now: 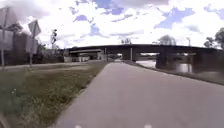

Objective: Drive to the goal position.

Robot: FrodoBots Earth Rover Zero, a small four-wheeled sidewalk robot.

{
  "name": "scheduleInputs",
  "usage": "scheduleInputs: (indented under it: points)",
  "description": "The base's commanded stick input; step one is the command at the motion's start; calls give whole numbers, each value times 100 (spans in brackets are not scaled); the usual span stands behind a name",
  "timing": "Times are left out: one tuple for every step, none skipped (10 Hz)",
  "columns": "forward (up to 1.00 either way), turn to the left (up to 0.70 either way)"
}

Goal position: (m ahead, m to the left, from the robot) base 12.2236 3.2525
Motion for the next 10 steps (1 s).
scheduleInputs:
  points:
    - [100, 0]
    - [100, 0]
    - [100, 0]
    - [100, 0]
    - [100, 0]
    - [100, 0]
    - [100, 0]
    - [100, 0]
    - [100, 0]
    - [100, 0]
